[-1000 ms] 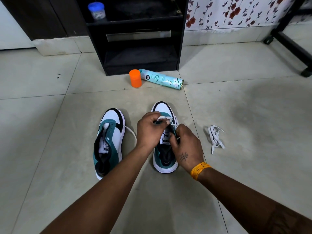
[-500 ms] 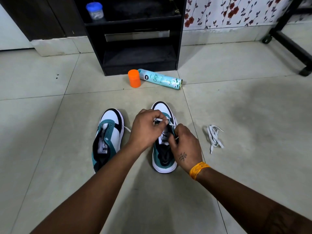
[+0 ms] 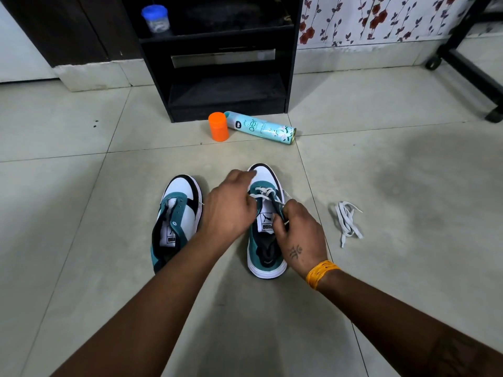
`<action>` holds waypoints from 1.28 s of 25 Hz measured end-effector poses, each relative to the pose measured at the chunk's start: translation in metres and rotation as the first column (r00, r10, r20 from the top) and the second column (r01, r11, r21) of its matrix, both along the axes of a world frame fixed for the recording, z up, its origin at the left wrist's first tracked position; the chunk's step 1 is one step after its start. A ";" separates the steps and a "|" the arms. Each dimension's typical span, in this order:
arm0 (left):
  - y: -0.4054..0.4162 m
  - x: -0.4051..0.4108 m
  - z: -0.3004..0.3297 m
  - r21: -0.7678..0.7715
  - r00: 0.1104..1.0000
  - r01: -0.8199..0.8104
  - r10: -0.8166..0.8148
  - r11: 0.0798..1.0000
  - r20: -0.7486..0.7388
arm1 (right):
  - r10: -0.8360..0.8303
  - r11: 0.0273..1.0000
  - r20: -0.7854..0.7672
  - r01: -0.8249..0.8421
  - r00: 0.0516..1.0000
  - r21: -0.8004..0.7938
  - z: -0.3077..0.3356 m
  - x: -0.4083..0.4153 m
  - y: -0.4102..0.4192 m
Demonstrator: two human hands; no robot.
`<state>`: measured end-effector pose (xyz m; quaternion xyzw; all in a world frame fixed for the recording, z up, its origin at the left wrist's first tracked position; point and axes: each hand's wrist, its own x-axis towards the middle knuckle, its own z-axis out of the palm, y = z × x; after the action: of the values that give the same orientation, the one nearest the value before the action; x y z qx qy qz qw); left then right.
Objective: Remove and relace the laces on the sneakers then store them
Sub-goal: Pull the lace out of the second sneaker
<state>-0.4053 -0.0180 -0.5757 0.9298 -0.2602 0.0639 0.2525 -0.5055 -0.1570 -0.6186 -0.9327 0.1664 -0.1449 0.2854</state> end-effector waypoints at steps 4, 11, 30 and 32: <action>-0.008 0.004 -0.007 0.012 0.988 0.151 -0.150 0.988 -0.039 | 0.007 1.000 -0.004 -0.007 1.000 0.018 0.001 0.000 0.000; 0.021 0.012 -0.019 -0.063 0.962 -0.247 0.236 0.967 -0.139 | 0.006 1.000 -0.019 -0.006 1.000 -0.001 0.003 -0.001 0.000; 0.000 0.011 -0.022 -0.018 0.996 0.094 -0.094 0.995 0.007 | 0.007 1.000 -0.023 -0.008 1.000 -0.022 0.003 0.001 0.002; -0.001 0.012 -0.023 -0.161 0.994 -0.101 0.091 0.982 -0.068 | 0.013 1.000 -0.023 -0.014 1.000 -0.024 0.003 0.000 0.002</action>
<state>-0.3936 -0.0193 -0.5987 0.9187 -0.2013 0.0689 0.3327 -0.5054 -0.1546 -0.6153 -0.9388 0.1617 -0.1342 0.2730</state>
